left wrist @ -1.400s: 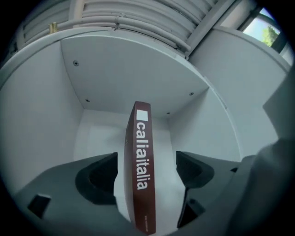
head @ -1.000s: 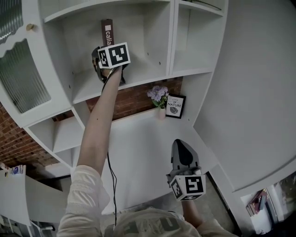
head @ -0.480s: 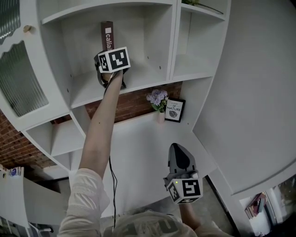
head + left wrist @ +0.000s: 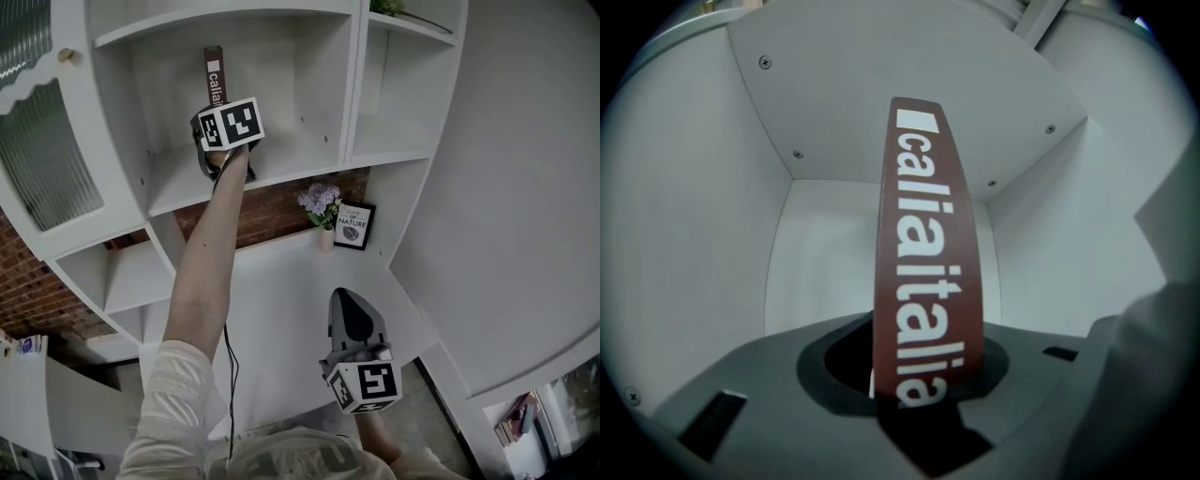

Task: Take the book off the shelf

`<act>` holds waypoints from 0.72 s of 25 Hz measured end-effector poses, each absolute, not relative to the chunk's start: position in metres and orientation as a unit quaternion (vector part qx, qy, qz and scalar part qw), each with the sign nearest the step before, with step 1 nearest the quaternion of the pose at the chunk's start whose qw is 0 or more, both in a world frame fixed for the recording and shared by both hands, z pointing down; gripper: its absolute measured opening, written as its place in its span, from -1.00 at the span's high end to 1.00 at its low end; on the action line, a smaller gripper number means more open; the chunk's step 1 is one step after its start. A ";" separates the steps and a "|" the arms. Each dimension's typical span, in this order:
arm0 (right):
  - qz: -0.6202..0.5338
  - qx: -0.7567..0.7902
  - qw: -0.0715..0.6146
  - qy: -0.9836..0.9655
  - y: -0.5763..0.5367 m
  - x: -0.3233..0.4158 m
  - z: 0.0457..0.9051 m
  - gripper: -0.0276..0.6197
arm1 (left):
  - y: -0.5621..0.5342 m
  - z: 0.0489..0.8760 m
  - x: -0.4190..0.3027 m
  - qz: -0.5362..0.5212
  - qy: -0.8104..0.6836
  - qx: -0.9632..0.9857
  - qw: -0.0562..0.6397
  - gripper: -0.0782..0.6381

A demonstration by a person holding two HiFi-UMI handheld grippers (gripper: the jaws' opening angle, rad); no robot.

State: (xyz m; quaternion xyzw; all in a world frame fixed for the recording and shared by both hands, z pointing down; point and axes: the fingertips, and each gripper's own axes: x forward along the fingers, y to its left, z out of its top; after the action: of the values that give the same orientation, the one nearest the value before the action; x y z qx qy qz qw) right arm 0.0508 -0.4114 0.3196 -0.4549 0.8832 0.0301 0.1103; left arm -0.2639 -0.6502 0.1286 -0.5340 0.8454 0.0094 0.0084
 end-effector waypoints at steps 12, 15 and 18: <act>0.021 -0.427 0.089 0.899 -0.407 0.018 0.309 0.87 | -0.588 0.120 -0.236 0.046 0.808 -0.586 0.036 0.38; 0.023 -0.411 0.081 0.908 -0.404 0.004 0.306 0.87 | -0.558 0.114 -0.223 0.056 0.797 -0.597 0.076 0.38; 0.028 -0.394 0.077 0.916 -0.400 -0.014 0.302 0.87 | -0.517 0.107 -0.202 0.067 0.779 -0.609 0.131 0.38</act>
State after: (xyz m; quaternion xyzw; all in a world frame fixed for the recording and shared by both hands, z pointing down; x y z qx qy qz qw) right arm -0.0137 -0.3999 0.3023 -0.3936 0.9156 0.0282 0.0768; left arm -0.2020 -0.5167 0.1071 -0.6091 0.7794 0.0668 0.1306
